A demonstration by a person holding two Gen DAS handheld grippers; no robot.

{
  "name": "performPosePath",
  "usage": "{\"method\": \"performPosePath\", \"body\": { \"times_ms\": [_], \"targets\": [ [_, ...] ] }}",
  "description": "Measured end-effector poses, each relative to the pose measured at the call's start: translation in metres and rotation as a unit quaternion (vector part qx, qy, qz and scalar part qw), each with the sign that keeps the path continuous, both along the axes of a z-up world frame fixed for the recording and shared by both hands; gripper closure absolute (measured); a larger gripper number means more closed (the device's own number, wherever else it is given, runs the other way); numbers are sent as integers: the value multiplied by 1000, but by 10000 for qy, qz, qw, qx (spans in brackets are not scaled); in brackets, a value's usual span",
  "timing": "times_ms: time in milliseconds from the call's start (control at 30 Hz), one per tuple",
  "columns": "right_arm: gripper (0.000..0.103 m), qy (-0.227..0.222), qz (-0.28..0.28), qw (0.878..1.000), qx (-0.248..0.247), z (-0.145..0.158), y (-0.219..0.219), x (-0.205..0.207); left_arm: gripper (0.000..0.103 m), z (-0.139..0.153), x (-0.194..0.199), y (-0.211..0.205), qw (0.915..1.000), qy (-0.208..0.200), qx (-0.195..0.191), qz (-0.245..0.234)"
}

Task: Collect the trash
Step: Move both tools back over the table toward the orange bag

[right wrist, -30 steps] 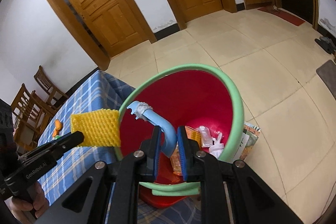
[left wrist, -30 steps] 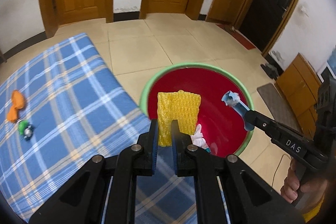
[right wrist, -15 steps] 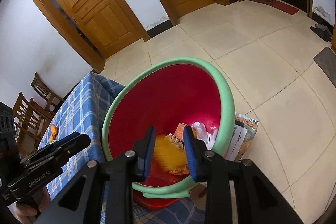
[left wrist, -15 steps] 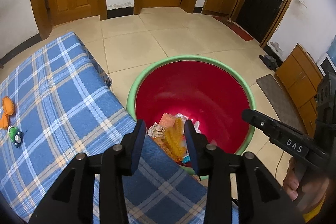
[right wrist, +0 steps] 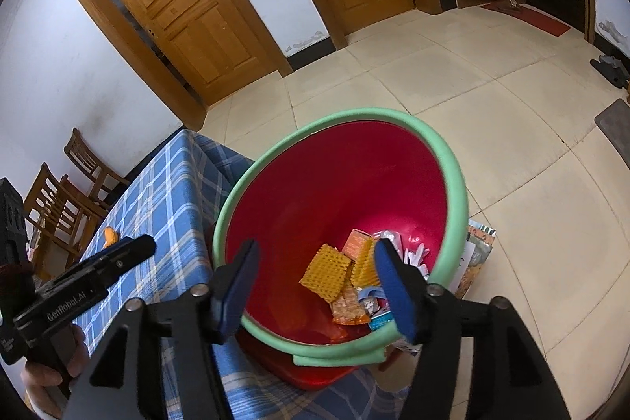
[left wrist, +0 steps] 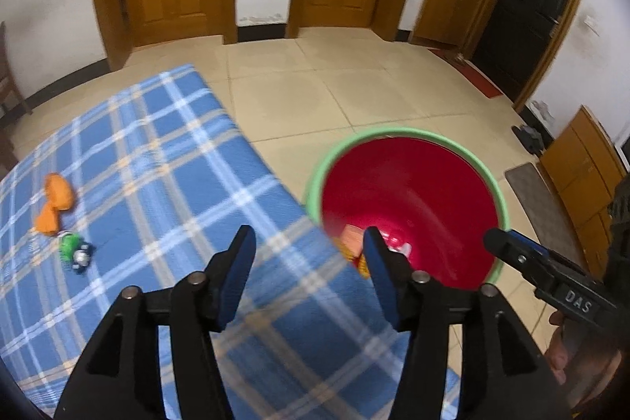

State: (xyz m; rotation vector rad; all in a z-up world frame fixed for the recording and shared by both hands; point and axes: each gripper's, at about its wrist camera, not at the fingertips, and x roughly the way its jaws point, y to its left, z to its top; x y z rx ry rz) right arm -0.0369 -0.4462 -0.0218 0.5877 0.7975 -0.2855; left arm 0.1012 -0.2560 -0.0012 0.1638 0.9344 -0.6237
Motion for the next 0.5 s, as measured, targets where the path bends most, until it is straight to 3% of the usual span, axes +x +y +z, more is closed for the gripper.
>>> {"method": "performPosePath", "body": {
  "times_ms": [267, 500],
  "targets": [
    [28, -6, 252, 9997, -75, 8, 20, 15, 39, 5, 24, 43, 9985, -149, 65, 522],
    [27, 19, 503, 9986, -140, 15, 45, 33, 39, 7, 45, 82, 9950, -220, 107, 965]
  ]
}}
